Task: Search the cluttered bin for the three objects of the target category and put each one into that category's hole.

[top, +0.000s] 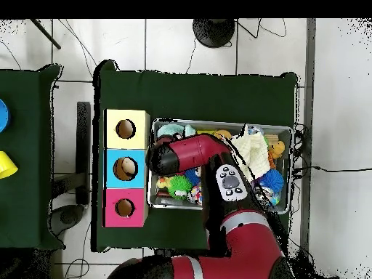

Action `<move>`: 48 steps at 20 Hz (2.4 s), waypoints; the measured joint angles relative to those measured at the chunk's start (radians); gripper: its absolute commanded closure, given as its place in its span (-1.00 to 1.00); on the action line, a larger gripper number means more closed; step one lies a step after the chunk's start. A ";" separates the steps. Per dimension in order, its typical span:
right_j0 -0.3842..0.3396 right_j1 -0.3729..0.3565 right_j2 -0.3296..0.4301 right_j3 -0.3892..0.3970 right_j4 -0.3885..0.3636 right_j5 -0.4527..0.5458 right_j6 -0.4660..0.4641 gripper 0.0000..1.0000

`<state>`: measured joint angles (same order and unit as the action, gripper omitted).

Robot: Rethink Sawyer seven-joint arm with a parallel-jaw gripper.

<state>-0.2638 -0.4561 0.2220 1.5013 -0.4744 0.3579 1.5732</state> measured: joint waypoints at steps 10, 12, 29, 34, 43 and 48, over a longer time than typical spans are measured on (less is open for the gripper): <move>0.002 0.002 0.000 -0.002 -0.001 0.000 0.000 1.00; 0.002 0.002 0.000 -0.002 -0.001 0.000 0.000 1.00; -0.034 -0.141 0.005 0.060 0.024 0.005 0.000 1.00; -0.041 -0.177 0.006 0.074 0.049 0.027 0.000 1.00; -0.064 -0.240 0.022 0.105 0.113 0.122 0.000 1.00; -0.092 -0.258 0.057 0.124 0.154 0.154 0.000 1.00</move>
<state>-0.3559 -0.7143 0.2791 1.6249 -0.3206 0.5121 1.5732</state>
